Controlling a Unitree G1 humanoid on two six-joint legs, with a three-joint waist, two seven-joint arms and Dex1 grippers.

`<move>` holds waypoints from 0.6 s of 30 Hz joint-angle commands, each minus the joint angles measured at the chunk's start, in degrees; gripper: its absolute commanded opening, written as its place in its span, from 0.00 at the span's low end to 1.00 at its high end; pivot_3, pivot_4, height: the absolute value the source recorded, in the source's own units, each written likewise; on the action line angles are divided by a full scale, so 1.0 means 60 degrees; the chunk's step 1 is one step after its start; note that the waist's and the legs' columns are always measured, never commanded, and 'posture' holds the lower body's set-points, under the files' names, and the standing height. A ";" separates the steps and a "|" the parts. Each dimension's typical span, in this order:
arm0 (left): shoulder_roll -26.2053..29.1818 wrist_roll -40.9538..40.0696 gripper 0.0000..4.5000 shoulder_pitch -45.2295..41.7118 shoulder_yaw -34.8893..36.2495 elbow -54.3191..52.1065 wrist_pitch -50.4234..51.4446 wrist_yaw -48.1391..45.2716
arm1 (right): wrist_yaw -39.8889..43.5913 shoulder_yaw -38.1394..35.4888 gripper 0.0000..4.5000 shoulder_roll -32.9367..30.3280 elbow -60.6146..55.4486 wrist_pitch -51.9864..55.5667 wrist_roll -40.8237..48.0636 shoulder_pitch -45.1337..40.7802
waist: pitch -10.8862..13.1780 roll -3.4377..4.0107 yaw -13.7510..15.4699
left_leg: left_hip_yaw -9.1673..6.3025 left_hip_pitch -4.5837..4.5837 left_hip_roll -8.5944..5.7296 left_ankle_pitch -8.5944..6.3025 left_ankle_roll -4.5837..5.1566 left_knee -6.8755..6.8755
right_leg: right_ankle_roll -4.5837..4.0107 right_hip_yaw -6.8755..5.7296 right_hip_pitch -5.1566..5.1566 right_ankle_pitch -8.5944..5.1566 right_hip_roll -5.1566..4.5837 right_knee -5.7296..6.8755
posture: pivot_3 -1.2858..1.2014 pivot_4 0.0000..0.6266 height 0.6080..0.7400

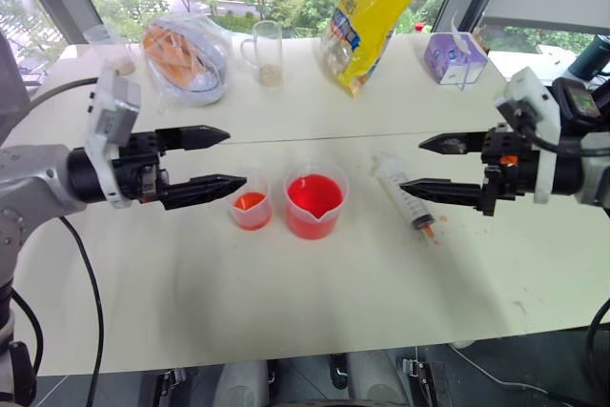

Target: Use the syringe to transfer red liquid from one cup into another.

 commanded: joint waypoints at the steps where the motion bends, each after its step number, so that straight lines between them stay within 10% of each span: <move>1: 0.0108 -0.0188 1.00 -0.0215 0.0237 -0.0092 -0.0058 -0.0050 | -0.0027 -0.0144 0.99 -0.0170 -0.0113 -0.0229 -0.0016 -0.0044 | 0.0000 0.0000 0.0000 | 0.0000 0.0000 0.0000 0.0000 0.0000 0.0000 | 0.0000 0.0000 0.0000 0.0000 0.0000 0.0000 | 0.52 0.24 1.00; 18: -0.0037 -0.0178 1.00 -0.0394 0.0122 -0.0077 -0.0066 0.0033 | -0.0114 -0.0210 0.99 -0.0213 -0.0126 -0.0189 0.0107 0.0028 | 0.0000 0.0000 0.0000 | 0.0000 0.0000 -0.0001 0.0000 0.0000 0.0001 | 0.0006 0.0001 0.0001 0.0003 0.0000 0.0003 | 0.52 0.24 1.00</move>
